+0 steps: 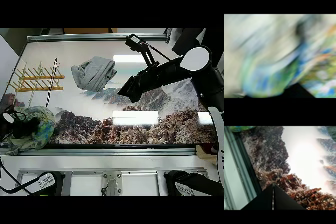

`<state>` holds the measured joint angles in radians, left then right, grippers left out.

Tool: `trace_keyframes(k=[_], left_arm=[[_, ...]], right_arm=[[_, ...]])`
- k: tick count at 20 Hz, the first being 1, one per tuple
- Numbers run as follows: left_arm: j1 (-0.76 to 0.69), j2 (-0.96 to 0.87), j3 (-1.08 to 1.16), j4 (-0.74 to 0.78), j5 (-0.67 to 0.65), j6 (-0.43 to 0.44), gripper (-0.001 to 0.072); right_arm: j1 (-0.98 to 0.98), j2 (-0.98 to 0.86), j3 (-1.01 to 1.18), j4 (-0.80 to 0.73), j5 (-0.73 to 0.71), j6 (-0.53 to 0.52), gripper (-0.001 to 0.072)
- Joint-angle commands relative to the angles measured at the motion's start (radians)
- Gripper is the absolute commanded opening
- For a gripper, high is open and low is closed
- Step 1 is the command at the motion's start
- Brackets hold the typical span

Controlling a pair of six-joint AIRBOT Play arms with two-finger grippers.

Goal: Fold the clothes and pants, and hang the long-sleeved shirts on hangers.

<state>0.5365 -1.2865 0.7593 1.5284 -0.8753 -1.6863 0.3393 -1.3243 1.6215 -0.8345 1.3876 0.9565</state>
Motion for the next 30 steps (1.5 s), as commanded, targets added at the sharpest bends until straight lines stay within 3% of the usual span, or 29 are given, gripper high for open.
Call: trace_keyframes(k=[1, 4, 8, 12, 15, 19, 22, 25, 30], left_arm=[[-0.046, 0.029, -0.002, -0.014, -0.052, -0.006, 0.0015], [-0.127, 0.221, 0.037, -0.056, -0.138, -0.002, 0.0015], [-0.380, 0.582, 0.155, -0.141, -0.290, 0.005, 0.0015], [-0.715, 0.810, 0.267, -0.150, -0.283, -0.211, 0.0015], [-0.968, 0.802, 0.320, -0.145, -0.211, -0.349, 0.0015], [-1.220, 0.587, 0.441, -0.052, 0.050, -0.352, 0.0015], [-1.252, 0.365, 0.609, 0.053, 0.108, -0.352, 0.0015], [-1.148, 0.216, 0.679, 0.050, -0.019, -0.352, 0.0015], [-0.960, 0.123, 0.421, 0.042, -0.136, -0.352, 0.0016]], right_arm=[[0.000, -0.006, 0.000, 0.023, 0.000, 0.001, 0.0013], [0.000, -0.006, -0.001, 0.131, 0.008, 0.000, 0.0011], [-0.020, 0.002, 0.001, 0.107, -0.063, 0.048, 0.0008], [-0.092, 0.072, 0.001, -0.107, -0.181, 0.251, 0.0008], [-0.160, 0.146, 0.001, -0.214, -0.225, 0.365, 0.0008], [-0.243, 0.230, 0.000, -0.249, -0.237, 0.410, 0.0008], [-0.289, 0.272, 0.000, -0.287, -0.236, 0.436, 0.0008], [-0.320, 0.297, 0.000, -0.385, -0.231, 0.478, 0.0008], [-0.331, 0.292, -0.046, -0.449, -0.177, 0.476, 0.0012]])
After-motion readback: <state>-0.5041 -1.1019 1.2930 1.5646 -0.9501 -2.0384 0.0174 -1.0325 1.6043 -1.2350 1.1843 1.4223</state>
